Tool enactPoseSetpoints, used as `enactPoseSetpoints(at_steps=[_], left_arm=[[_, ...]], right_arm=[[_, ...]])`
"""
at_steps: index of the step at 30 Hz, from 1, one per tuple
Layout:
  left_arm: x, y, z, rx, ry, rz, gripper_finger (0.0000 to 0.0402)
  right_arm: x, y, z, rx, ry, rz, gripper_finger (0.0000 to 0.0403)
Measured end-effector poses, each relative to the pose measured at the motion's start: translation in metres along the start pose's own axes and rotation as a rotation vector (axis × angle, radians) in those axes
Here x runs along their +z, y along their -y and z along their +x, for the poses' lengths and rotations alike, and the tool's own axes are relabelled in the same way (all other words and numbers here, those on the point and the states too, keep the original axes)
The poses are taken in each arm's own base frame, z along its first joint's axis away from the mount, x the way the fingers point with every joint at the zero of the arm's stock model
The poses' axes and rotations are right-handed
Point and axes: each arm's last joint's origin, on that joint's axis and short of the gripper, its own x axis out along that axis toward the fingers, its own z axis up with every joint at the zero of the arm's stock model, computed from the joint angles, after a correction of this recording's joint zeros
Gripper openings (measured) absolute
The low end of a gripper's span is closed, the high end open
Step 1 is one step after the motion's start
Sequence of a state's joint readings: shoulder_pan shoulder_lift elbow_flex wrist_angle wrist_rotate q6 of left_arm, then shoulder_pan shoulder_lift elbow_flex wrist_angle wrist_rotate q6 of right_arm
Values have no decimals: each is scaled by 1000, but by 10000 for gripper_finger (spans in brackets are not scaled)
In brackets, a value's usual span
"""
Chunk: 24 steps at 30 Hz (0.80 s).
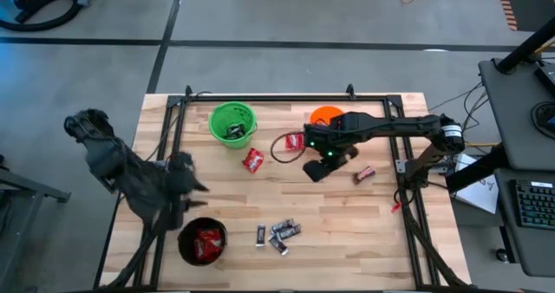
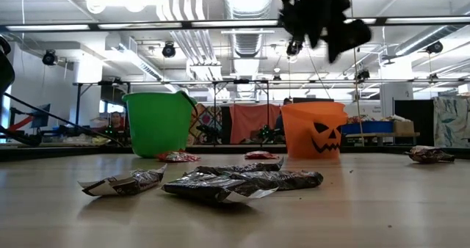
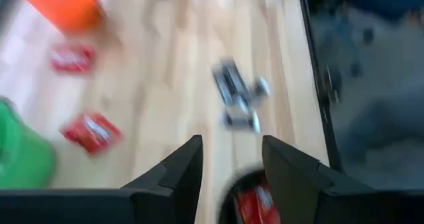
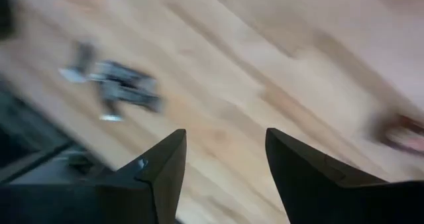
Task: Sort candy
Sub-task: Put the brown chocolate into the orange bucket
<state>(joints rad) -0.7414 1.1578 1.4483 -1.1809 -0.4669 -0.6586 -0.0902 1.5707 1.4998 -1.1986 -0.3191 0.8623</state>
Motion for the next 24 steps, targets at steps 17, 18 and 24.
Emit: enactPoseSetpoints(at_steps=[17,18,24], left_arm=[[21,-29,-56,33,474,57,75],[21,-29,-55,34,473,59,74],[14,-26,-42,55,450,70,74]], right_arm=[[-18,11,18,-219,-14,-39,191],[-19,14,20,-236,-14,-38,191],[-29,39,39,-325,-59,-39,199]])
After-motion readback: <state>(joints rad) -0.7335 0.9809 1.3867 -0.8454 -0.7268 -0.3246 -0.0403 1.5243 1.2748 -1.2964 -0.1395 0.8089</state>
